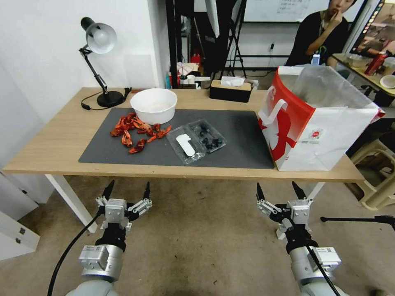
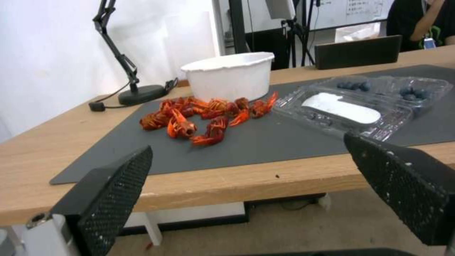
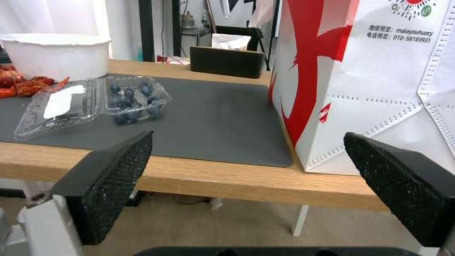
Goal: Close the takeout container lid, then place the container into the takeout bag.
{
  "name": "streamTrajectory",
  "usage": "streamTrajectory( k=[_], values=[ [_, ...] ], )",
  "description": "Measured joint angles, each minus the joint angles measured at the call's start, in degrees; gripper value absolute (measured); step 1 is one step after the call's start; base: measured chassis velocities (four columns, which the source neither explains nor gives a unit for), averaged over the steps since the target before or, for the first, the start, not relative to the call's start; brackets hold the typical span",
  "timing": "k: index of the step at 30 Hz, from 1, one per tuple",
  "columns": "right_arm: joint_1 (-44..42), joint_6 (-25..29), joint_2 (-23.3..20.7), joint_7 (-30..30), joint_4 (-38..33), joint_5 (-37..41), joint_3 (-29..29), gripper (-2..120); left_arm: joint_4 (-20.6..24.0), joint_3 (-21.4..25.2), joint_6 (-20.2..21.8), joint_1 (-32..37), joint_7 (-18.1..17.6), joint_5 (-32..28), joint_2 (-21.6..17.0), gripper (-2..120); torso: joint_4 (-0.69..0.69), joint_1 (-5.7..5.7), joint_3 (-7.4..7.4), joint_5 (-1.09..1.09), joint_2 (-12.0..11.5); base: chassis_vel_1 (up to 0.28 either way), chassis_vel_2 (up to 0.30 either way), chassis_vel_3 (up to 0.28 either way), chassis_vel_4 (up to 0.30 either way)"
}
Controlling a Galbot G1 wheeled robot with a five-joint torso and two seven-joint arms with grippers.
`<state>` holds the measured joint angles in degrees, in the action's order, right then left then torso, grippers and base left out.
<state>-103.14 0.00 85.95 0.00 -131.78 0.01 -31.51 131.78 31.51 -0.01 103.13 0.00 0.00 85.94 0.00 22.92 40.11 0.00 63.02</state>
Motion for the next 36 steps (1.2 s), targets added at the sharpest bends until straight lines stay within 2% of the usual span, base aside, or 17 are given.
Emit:
streamTrajectory(
  k=[29, 32, 35, 36],
  values=[
    [0.0, 0.0, 0.0, 0.0, 0.0, 0.0, 0.0, 100, 0.0, 0.0, 0.1, 0.0, 0.0, -0.1, 0.0, 100, 0.0, 0.0, 0.0, 0.0, 0.0, 0.0, 0.0, 0.0, 0.0],
    [0.2, -0.3, 0.0, 0.0, -0.1, 0.1, 0.0, 100, 0.0, -0.2, 0.9, -0.4, -0.1, -0.6, 0.0, 100, 0.01, 0.0, 0.0, 0.01, 0.0, 0.0, 0.0, 0.0, 0.0],
    [0.8, -2.3, 0.0, 0.1, -0.5, 0.8, -0.6, 100, 0.6, -1.8, 5.3, -2.4, -1.1, -3.4, 0.3, 100, -0.01, 0.0, 0.0, 0.01, 0.0, 0.0, 0.0, 0.0, 0.0],
    [0.8, -2.3, 0.0, 0.1, -0.5, 0.8, -0.6, 100, 0.6, -1.8, 5.3, -2.4, -1.1, -3.4, 0.3, 100, -0.01, 0.0, 0.0, 0.01, 0.0, 0.0, 0.0, 0.0, 0.0]
  ],
)
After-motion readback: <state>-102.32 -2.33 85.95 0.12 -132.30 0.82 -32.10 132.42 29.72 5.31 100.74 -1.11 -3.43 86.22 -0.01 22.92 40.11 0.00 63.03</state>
